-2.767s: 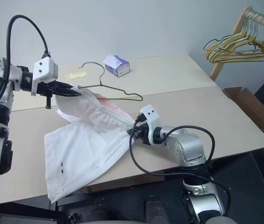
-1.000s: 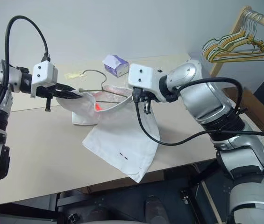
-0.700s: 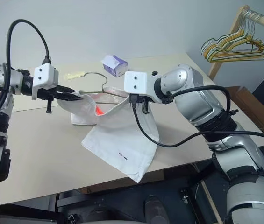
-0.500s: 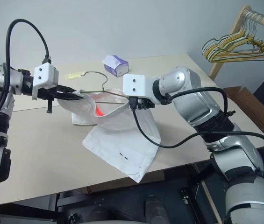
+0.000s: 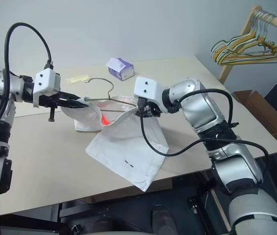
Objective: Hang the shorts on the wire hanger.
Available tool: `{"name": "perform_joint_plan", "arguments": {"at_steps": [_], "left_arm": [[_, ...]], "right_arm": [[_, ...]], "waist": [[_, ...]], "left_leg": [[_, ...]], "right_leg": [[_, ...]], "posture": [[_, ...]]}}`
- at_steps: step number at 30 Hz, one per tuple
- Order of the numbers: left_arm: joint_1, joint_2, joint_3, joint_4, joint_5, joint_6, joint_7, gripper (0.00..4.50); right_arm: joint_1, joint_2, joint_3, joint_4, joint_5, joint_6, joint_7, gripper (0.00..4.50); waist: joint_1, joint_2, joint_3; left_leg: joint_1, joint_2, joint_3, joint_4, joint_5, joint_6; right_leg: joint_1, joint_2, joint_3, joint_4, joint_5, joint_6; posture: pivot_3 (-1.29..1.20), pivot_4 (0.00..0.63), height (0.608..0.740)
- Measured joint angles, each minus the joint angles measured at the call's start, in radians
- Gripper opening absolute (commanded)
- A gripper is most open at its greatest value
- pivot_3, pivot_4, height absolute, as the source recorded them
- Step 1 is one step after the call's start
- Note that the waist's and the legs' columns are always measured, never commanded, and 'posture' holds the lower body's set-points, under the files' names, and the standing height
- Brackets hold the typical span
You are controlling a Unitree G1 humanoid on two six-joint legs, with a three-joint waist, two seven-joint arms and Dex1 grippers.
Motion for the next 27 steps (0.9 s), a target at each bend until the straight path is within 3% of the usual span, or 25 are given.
{"name": "perform_joint_plan", "arguments": {"at_steps": [3, 9, 11, 24, 25, 27], "left_arm": [[0.000, 0.000, 0.009, -0.014, -0.012, 0.000, -0.019, 0.00], [0.000, 0.000, 0.016, -0.011, -0.011, -0.005, -0.010, 0.00], [0.000, -0.003, 0.016, -0.007, -0.009, -0.010, -0.004, 0.00], [-0.009, -0.036, 0.060, 0.101, -0.002, -0.036, 0.073, 4.25], [-0.009, -0.036, 0.064, 0.104, -0.002, -0.037, 0.082, 4.49], [-0.009, -0.035, 0.080, 0.116, -0.001, -0.044, 0.100, 4.50]], "right_arm": [[0.000, 0.001, -0.001, 0.020, 0.010, 0.002, 0.019, 1.94], [0.012, 0.000, -0.001, 0.016, 0.024, -0.001, 0.058, 0.03], [0.014, 0.000, -0.001, 0.016, 0.024, -0.001, 0.060, 0.01], [0.058, -0.009, -0.034, -0.006, 0.028, 0.050, 0.035, 0.01], [0.072, -0.016, -0.044, -0.020, 0.035, 0.065, 0.030, 0.01], [0.098, -0.025, -0.063, -0.054, 0.050, 0.106, 0.021, 0.01]], "waist": [[0.000, 0.000, 0.000], [-0.010, 0.000, 0.000], [-0.013, 0.000, 0.000], [-0.020, 0.000, 0.000], [-0.020, 0.000, 0.000], [-0.019, 0.000, 0.000]], "left_leg": [[0.000, 0.000, 0.000, 0.000, 0.000, 0.000], [0.000, 0.000, 0.000, 0.000, 0.000, 0.000], [0.000, 0.000, 0.000, 0.000, 0.000, 0.000], [0.000, 0.000, 0.000, 0.000, 0.000, 0.000], [0.000, 0.000, 0.000, 0.000, 0.000, 0.000], [0.000, 0.000, -0.001, 0.000, 0.000, 0.000]], "right_leg": [[0.000, 0.000, 0.000, 0.000, 0.000, 0.000], [0.000, 0.000, 0.000, 0.000, 0.000, 0.000], [0.000, 0.000, 0.000, 0.000, 0.000, 0.000], [0.000, 0.000, 0.000, 0.001, 0.000, 0.000], [0.000, 0.000, 0.000, 0.000, 0.000, 0.000], [0.000, 0.000, 0.000, 0.000, 0.000, 0.000]], "posture": [[-0.08, 0.000, 0.740], [-0.08, 0.000, 0.740], [-0.08, 0.000, 0.740], [-0.11, 0.000, 0.740], [-0.11, 0.000, 0.740], [-0.12, 0.000, 0.740]]}}
